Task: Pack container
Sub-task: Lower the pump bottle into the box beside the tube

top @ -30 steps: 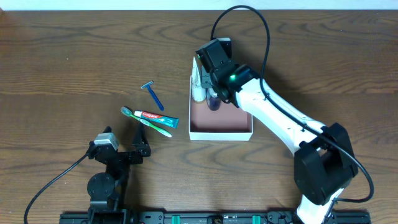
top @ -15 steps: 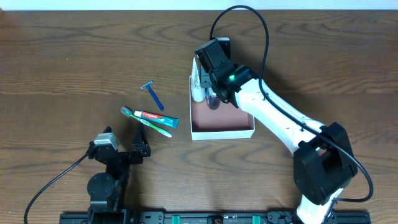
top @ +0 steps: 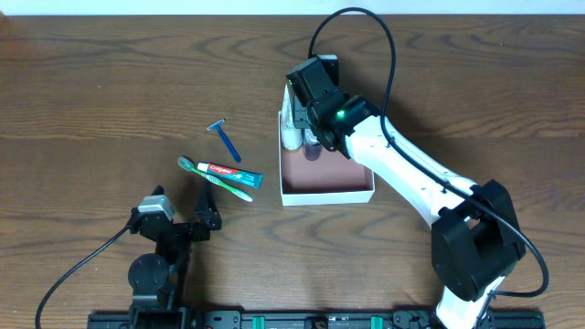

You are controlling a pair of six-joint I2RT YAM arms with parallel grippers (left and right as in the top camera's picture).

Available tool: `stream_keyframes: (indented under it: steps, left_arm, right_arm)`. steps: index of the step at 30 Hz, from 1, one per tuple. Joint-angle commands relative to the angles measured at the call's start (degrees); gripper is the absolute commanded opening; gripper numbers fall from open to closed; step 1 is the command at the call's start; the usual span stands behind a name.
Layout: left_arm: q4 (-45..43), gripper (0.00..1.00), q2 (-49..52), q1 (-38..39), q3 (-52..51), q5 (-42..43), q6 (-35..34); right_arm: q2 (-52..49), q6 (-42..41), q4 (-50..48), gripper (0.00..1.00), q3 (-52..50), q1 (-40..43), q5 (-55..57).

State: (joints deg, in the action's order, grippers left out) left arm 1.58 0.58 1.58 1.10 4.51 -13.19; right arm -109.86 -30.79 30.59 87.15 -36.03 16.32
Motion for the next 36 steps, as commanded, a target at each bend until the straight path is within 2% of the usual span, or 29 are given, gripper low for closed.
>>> stream_keyframes:
  steps: [1, 9, 15, 24, 32, 36]
  left_arm:
    - [2.05, 0.98, -0.35, -0.24, -0.87, 0.87, 0.92]
    - [2.05, 0.98, -0.35, -0.24, -0.87, 0.87, 0.92]
    - [2.05, 0.98, -0.35, -0.24, -0.87, 0.87, 0.92]
    - [2.05, 0.98, -0.35, -0.24, -0.87, 0.87, 0.92]
    - [2.05, 0.98, -0.35, -0.24, -0.87, 0.87, 0.92]
    - [2.05, 0.98, -0.35, -0.24, -0.87, 0.87, 0.92]
  right_arm:
    - [0.76, -0.44, -0.13, 0.54, 0.72, -0.48, 0.57]
    - [0.76, -0.42, 0.02, 0.56, 0.72, -0.59, -0.26]
    - [0.76, 0.24, 0.02, 0.7, 0.72, -0.79, -0.31]
    - [0.76, 2.38, 0.02, 0.72, 0.72, -0.79, -1.55]
    - [0.76, 2.8, -0.24, 0.89, 0.72, -0.76, -1.55]
    - [0.76, 2.8, -0.39, 0.91, 0.72, -0.76, -1.55]
